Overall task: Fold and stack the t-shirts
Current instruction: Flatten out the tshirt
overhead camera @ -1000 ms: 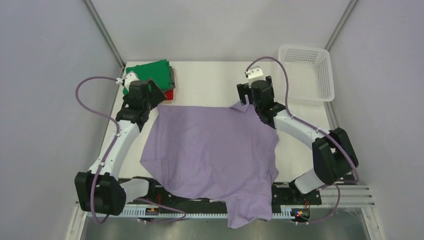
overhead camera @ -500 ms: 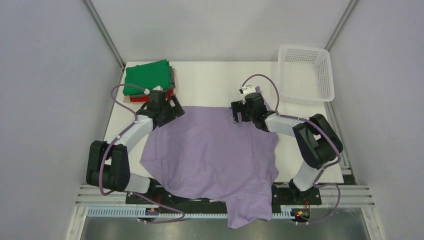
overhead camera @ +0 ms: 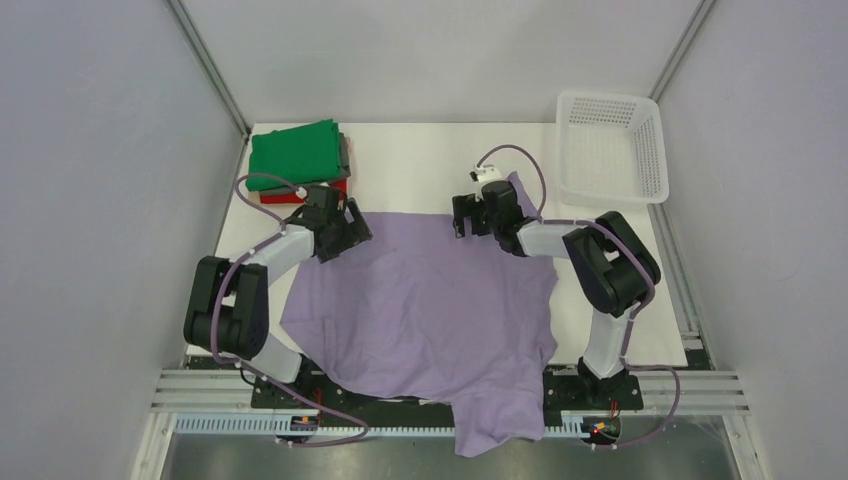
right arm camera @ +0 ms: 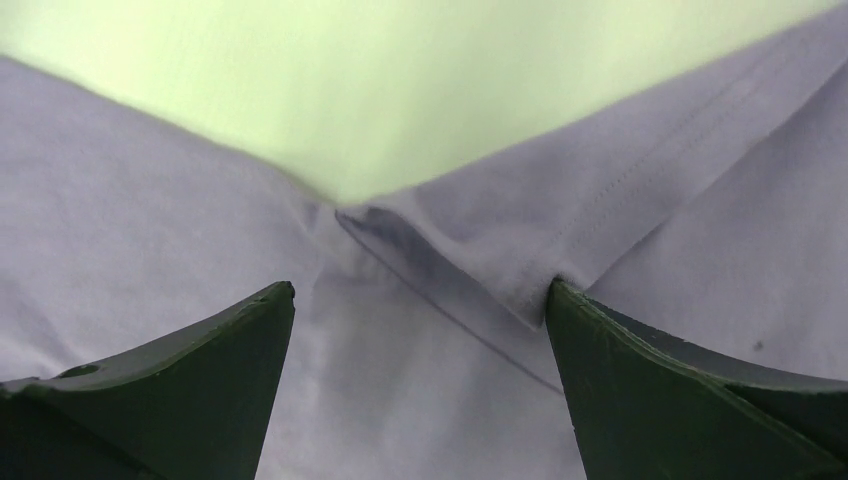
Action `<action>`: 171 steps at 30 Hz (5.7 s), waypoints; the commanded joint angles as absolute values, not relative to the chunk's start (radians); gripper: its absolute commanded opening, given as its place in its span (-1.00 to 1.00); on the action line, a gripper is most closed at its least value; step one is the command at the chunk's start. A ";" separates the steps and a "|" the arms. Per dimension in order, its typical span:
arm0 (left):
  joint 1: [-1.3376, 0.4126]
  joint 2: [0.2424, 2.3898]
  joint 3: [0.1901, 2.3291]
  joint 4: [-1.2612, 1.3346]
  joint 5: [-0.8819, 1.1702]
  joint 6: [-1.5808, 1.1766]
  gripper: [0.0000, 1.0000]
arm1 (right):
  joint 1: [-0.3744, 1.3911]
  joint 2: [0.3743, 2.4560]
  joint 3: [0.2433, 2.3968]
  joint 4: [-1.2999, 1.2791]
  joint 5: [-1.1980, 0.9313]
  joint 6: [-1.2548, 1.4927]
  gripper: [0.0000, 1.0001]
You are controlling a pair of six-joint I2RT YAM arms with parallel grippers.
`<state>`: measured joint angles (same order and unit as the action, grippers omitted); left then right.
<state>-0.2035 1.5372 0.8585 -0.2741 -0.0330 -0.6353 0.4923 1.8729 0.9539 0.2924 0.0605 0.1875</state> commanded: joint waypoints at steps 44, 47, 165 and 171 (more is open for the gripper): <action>-0.288 1.570 0.844 -0.232 -0.039 -0.644 0.99 | 0.483 1.678 0.903 -0.075 0.193 0.197 0.96; -0.302 1.613 0.876 -0.229 -0.049 -0.650 0.99 | 0.483 1.733 0.925 -0.073 0.267 0.200 0.96; -0.462 1.312 0.856 -0.981 -0.613 -1.117 -0.93 | 0.505 1.583 0.720 0.050 0.282 0.194 0.97; -0.462 1.321 0.808 -1.003 -0.624 -1.162 -0.61 | 0.504 1.631 0.741 0.044 0.220 0.198 0.97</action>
